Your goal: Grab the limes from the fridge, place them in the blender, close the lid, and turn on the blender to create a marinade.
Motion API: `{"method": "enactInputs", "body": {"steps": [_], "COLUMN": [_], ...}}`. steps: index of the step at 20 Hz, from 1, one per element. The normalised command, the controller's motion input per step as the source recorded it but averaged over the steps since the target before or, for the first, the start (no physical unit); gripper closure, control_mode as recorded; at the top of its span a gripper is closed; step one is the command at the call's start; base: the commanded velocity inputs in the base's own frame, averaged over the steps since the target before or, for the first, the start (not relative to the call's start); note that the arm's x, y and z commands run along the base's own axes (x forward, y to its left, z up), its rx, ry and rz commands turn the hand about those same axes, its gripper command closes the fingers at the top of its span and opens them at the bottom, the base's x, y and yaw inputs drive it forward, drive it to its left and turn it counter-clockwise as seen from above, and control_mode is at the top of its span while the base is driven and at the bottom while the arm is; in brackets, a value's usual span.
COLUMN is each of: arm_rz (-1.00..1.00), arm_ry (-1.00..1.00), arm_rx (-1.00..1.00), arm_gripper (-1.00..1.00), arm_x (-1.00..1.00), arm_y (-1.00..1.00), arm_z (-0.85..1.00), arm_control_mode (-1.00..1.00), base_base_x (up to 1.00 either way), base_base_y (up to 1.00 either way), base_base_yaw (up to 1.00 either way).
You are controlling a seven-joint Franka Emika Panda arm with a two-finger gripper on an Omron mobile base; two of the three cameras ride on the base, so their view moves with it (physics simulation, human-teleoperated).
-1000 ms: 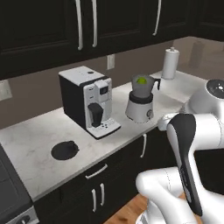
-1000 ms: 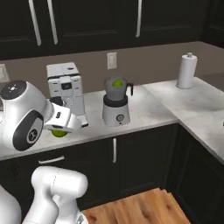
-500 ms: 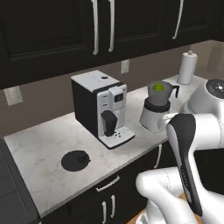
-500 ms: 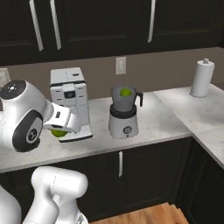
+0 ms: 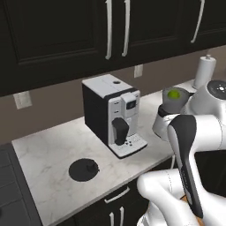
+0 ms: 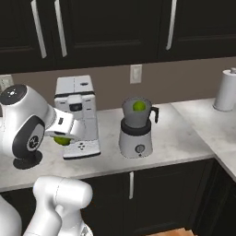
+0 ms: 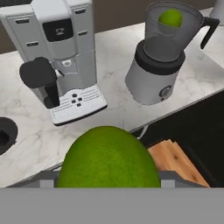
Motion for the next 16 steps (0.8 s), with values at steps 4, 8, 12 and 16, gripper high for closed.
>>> {"method": "enactInputs", "body": {"steps": [4,8,12,16], "arm_rz": [0.0,0.0,0.0,0.0], "arm_ry": [0.0,0.0,0.0,0.0], "arm_rx": [0.0,0.0,0.0,0.0], "arm_gripper": [1.0,1.0,1.0,1.0], "arm_x": [0.0,0.0,0.0,0.0], "arm_y": [0.0,0.0,0.0,0.0], "arm_z": [0.0,0.0,0.0,0.0], "arm_control_mode": [1.0,1.0,1.0,1.0], "base_base_x": [0.53,0.44,0.39,0.33], "base_base_y": [-0.26,-0.37,-0.46,-0.54], "base_base_yaw": [0.23,0.28,0.32,0.34]}}
